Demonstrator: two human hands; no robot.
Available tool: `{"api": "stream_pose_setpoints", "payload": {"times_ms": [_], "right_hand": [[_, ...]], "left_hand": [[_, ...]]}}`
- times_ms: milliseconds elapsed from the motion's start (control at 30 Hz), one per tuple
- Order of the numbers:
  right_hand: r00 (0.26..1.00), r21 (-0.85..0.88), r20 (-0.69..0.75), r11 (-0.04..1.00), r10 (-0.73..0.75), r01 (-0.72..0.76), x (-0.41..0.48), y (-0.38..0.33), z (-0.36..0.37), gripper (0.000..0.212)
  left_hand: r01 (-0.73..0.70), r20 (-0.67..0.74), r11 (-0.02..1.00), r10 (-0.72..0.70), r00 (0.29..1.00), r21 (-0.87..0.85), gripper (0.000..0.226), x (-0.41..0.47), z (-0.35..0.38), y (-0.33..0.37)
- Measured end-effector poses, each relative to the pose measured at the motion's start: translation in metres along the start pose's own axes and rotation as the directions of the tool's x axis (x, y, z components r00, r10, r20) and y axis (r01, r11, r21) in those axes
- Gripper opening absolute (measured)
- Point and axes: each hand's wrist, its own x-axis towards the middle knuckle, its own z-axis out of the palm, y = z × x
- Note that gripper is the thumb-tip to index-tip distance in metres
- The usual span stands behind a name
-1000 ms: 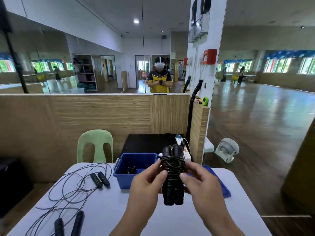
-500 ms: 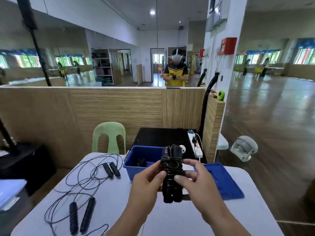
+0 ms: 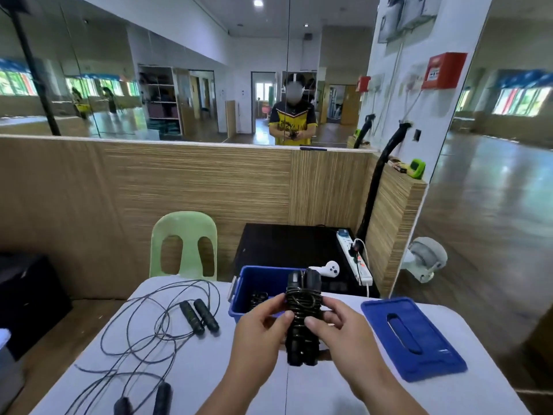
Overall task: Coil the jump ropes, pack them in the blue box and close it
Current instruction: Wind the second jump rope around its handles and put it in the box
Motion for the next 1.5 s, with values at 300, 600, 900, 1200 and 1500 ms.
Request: {"api": "stream_pose_setpoints", "payload": {"times_ms": [300,600,900,1200,1500], "right_hand": [[0.988,0.001,-0.125,0.995,0.095,-0.095,0.083,0.041,0.067,0.043],[0.966,0.060,-0.148,0.977,0.211,-0.205,0.128,0.070,0.071,0.040],[0.951,0.070,-0.092,0.955,0.294,-0.288,0.166,0.093,0.062,0.044],[0.941,0.033,-0.059,0.943,0.333,-0.332,0.208,0.115,0.061,0.037],[0.901,-0.122,-0.109,0.894,0.420,-0.432,0.246,0.135,0.076,0.030]], "left_hand": [[0.033,-0.003,0.991,-0.033,0.999,0.130,0.024,0.101,-0.074,-0.069],[0.141,-0.182,0.911,-0.074,0.980,0.387,0.022,0.177,-0.121,-0.121],[0.320,-0.128,0.791,-0.298,0.946,0.522,0.085,0.218,-0.107,-0.170],[0.373,-0.235,0.820,-0.296,0.926,0.435,0.077,0.215,-0.083,-0.190],[0.348,-0.261,0.828,-0.253,0.932,0.441,0.066,0.199,-0.083,-0.192]]}}
